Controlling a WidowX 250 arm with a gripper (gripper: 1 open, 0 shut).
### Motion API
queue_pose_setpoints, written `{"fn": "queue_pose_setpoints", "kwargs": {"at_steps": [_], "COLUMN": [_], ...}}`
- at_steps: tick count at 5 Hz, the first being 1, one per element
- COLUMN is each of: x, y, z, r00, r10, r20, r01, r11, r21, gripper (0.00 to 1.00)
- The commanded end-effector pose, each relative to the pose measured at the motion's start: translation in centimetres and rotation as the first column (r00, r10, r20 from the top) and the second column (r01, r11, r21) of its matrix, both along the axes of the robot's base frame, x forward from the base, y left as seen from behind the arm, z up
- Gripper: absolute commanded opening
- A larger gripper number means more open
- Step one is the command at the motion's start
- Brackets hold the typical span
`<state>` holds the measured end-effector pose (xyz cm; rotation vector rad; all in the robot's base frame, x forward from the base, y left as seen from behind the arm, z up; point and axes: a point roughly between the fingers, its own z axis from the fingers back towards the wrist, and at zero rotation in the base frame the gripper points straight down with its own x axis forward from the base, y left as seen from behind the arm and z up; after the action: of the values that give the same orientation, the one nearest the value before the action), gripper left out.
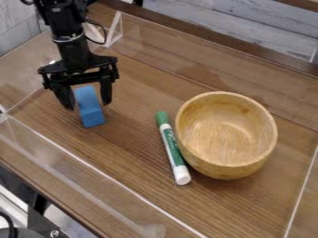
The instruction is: Put the blue block in the brown bowl
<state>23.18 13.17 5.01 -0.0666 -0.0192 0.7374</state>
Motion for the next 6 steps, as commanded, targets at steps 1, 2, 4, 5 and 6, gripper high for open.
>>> {"fn": "queue_pose_setpoints", "kwargs": {"at_steps": [1, 2, 4, 5, 6], "x": [0.4, 0.4, 0.5, 0.6, 0.6], "y": [0.2, 0.1, 0.0, 0.0, 0.1], "z": [1.0, 1.1, 1.4, 0.6, -0.1], "r00": [1.0, 1.0, 1.0, 0.999, 0.999], "r10": [0.001, 0.002, 0.008, 0.017, 0.026], "r20": [0.029, 0.027, 0.026, 0.03, 0.034], "r01": [-0.002, -0.003, -0.008, -0.017, -0.026], "r11": [1.0, 1.0, 1.0, 1.0, 1.0], "r21": [0.019, 0.018, 0.015, 0.012, 0.01], "gripper": [1.0, 1.0, 1.0, 1.0, 1.0]}}
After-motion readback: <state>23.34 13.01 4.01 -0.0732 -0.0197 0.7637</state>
